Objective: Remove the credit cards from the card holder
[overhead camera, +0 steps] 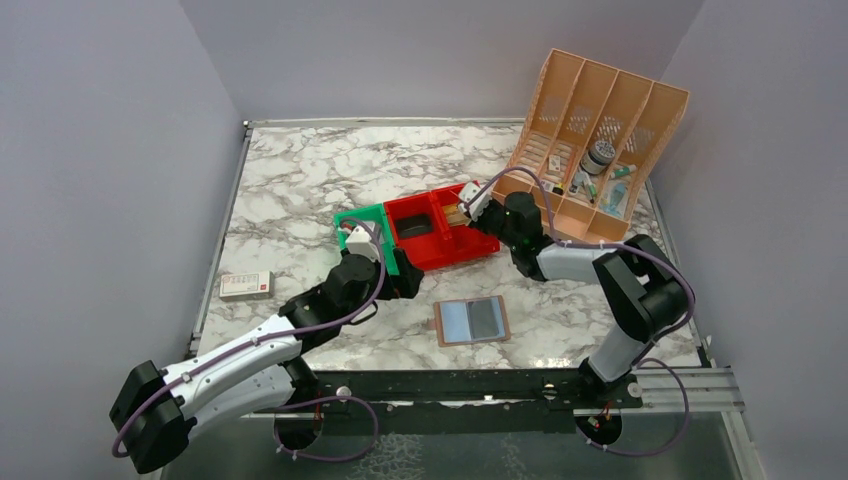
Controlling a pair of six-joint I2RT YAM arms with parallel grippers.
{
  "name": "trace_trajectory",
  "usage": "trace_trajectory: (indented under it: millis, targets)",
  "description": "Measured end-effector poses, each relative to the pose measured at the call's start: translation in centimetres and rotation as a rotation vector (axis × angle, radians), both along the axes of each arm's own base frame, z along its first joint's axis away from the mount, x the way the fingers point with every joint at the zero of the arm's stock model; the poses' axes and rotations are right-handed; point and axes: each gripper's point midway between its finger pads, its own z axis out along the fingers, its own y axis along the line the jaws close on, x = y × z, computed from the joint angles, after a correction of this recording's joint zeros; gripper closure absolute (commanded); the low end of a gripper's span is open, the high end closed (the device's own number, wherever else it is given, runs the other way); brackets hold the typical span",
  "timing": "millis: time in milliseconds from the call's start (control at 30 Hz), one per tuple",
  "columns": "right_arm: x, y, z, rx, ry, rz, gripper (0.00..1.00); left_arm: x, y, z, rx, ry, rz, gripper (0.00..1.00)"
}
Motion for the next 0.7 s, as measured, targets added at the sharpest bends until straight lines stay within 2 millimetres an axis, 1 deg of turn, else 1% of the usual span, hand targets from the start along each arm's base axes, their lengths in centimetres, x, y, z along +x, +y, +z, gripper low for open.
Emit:
trace_trajectory:
  millis: [100, 267, 367, 533, 700]
  targets:
    - [0.2, 0.1, -0.2, -0.019, -0.007, 0.005, 0.99, 0.1, 0.0, 0.1, 0.002, -0.003, -0.001, 0.01]
    - [1.1, 0.3, 0.8, -0.045, -0.052, 0.013, 0.99, 0.1, 0.1, 0.0, 0.009, -0.002, 0.002, 0.01]
    - [1.7, 0.5, 0.7, -0.073, -0.060, 0.019, 0.99, 0.2, 0.2, 0.0, 0.016, -0.002, 0.000, 0.01]
    - [2.3, 0.7, -0.4, -0.130, -0.045, 0.033, 0.99, 0.2, 0.2, 0.3, 0.026, -0.004, -0.004, 0.01]
    - [2.6, 0.8, -2.1, -0.193, -0.018, 0.056, 0.99, 0.1, 0.4, 0.0, 0.041, 0.008, -0.003, 0.01]
